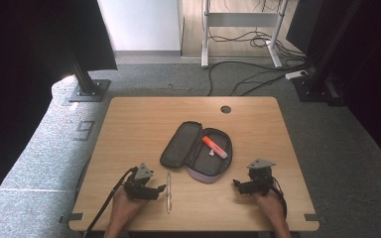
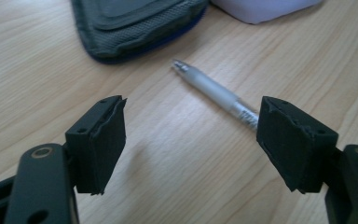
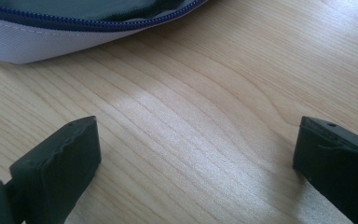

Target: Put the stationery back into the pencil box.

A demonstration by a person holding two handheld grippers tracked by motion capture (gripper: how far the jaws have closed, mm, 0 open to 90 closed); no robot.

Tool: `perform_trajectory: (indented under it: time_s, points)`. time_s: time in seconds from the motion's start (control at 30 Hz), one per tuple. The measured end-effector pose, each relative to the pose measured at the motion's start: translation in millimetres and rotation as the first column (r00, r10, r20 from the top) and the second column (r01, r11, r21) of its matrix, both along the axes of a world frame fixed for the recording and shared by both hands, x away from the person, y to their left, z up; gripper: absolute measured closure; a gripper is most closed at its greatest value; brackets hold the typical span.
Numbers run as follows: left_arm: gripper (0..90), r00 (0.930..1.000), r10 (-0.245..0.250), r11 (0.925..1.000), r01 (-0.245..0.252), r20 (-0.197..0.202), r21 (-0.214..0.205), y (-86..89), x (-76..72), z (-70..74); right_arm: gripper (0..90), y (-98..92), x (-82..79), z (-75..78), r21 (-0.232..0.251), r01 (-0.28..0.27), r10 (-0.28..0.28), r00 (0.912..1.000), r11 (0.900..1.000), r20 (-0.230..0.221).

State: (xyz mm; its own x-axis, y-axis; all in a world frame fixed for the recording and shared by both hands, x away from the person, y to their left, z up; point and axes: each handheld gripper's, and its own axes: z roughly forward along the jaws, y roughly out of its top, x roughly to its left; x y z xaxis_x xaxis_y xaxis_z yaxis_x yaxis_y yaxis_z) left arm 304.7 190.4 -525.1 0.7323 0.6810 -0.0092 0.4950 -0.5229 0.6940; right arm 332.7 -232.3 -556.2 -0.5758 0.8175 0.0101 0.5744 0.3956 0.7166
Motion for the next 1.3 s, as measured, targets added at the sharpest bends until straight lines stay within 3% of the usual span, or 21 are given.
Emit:
perform_trajectory:
  time_s: [0.27, 0.43, 0.67, 0.9, 1.3]
  points:
    - [30.5, 0.9999, -0.011, 0.9992, 0.011, -0.009, -0.038, -12.1, 0.0, -2.6, 0.3, 0.0, 0.0, 0.0, 0.0, 0.0, 0.0, 1.0, 1.0, 0.0]
    - [33.5, 0.9994, -0.03, 0.9994, 0.03, -0.017, -0.017, -23.5, -0.4, -6.8, 0.3, 0.0, 0.0, 0.0, 0.0, 0.0, 0.0, 1.0, 1.0, 0.0]
    - [38.8, 0.9996, -0.017, 0.9993, 0.018, -0.022, 0.032, -27.1, -0.3, -11.4, 0.3, 0.0, 0.0, 0.0, 0.0, 0.0, 0.0, 1.0, 1.0, 0.0]
    - [55.9, 0.9996, -0.009, 0.9979, 0.01, -0.026, 0.064, -22.4, -0.3, -10.6, 0.3, 0.0, 0.0, 0.0, 0.0, 0.0, 0.0, 1.0, 1.0, 0.0]
    - [77.9, 0.9977, -0.001, 0.9993, 0.004, -0.068, 0.038, -6.1, 2.0, -9.2, 0.3, 0.0, -0.1, 0.0, 0.0, 0.0, 0.0, 1.0, 1.0, 0.0]
